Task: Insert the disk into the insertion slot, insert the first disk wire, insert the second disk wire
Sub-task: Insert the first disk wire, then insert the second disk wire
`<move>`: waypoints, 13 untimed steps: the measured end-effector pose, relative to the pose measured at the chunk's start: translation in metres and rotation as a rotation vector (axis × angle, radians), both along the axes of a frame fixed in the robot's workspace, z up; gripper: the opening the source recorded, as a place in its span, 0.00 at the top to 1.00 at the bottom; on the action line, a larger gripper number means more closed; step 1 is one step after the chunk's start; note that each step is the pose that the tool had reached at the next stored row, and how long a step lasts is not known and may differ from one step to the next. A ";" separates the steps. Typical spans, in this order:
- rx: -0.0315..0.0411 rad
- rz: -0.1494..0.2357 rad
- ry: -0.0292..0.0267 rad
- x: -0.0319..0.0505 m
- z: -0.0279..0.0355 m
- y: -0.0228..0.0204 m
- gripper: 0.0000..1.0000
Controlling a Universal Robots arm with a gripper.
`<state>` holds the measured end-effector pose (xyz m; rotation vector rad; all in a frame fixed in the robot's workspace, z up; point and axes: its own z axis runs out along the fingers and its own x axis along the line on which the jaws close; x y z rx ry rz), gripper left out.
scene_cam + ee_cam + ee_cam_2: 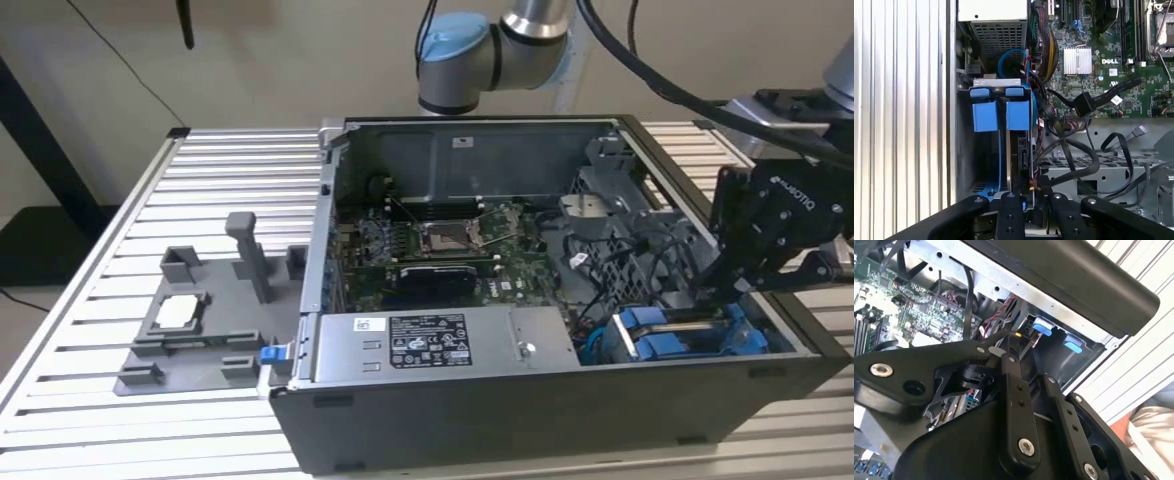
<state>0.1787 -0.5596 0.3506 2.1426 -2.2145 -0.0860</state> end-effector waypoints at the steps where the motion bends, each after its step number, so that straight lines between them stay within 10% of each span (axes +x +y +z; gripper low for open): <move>1: 0.0002 0.000 -0.0117 -0.0013 0.0001 0.0001 0.73; 5: 0.0002 0.000 -0.0586 -0.0060 0.0005 0.0006 0.73; 13: 0.0004 0.000 -0.0892 -0.0103 0.0119 0.0007 0.73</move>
